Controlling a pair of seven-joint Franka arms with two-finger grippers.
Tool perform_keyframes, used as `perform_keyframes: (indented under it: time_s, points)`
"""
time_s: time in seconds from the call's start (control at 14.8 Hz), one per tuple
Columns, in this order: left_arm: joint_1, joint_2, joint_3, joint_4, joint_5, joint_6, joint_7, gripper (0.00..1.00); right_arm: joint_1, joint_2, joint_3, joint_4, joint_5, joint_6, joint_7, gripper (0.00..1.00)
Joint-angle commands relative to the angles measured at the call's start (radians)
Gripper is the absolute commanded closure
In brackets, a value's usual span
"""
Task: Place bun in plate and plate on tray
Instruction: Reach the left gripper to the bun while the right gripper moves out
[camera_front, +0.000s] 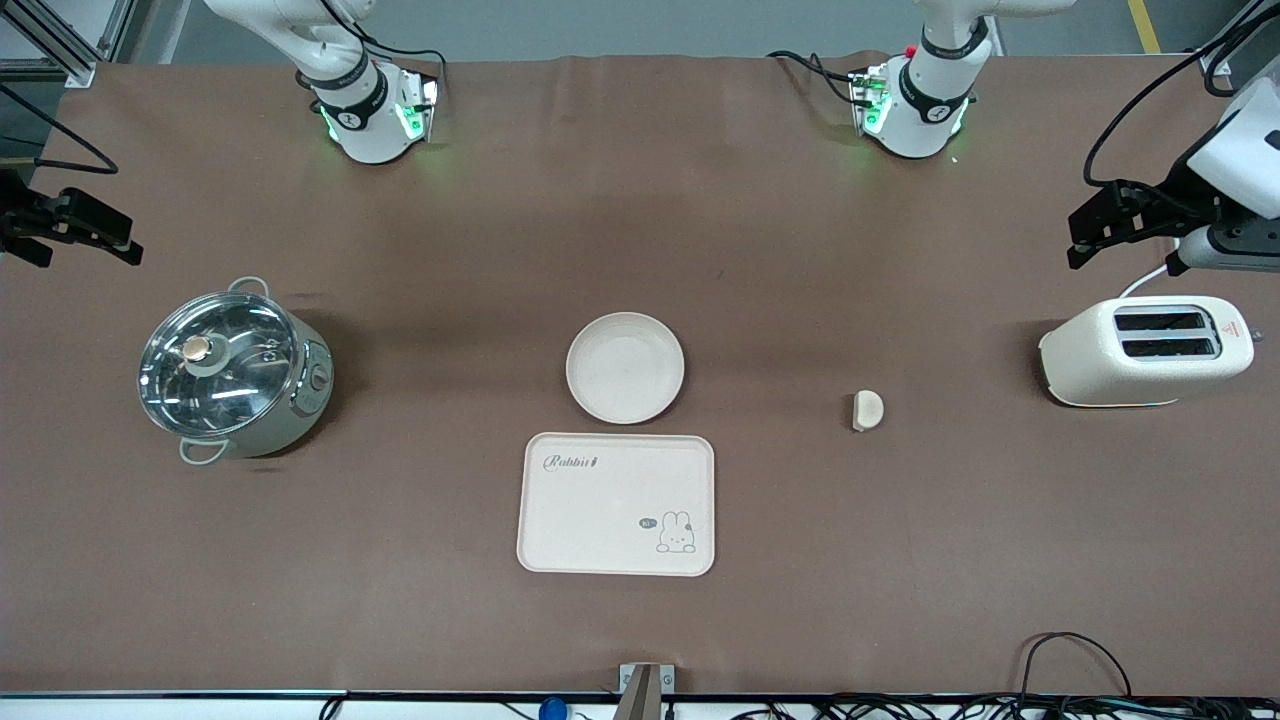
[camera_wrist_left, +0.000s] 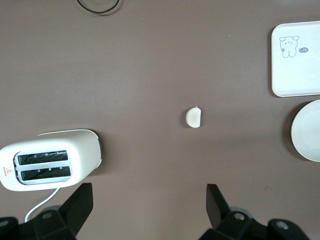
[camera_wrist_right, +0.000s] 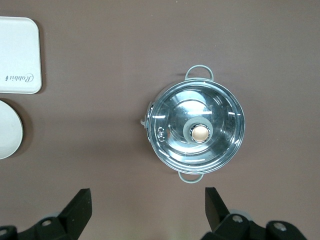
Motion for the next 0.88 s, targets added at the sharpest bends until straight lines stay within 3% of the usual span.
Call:
perform_keyframes:
  time_s: [0.0, 0.2, 0.41, 0.68, 0.81]
  points:
    - [0.002, 0.011, 0.005, 0.024, 0.001, -0.01, 0.016, 0.0, 0.007, 0.0, 0.0, 0.006, -0.008, 0.002, 0.008, 0.0]
    - [0.002, 0.025, 0.002, 0.001, -0.014, -0.013, 0.016, 0.0, 0.012, 0.0, 0.0, 0.006, -0.008, 0.001, 0.008, 0.0]
    - [-0.025, 0.112, -0.012, -0.105, -0.013, 0.034, -0.002, 0.0, 0.012, 0.0, 0.0, 0.006, -0.007, 0.002, 0.008, 0.0]
    - [-0.028, 0.198, -0.023, -0.4, -0.015, 0.469, -0.016, 0.0, 0.01, 0.0, 0.0, 0.003, -0.005, 0.005, 0.008, 0.0]
    - [-0.03, 0.299, -0.023, -0.441, -0.015, 0.605, -0.014, 0.0, 0.01, 0.002, 0.0, 0.003, -0.005, 0.018, 0.008, 0.0]
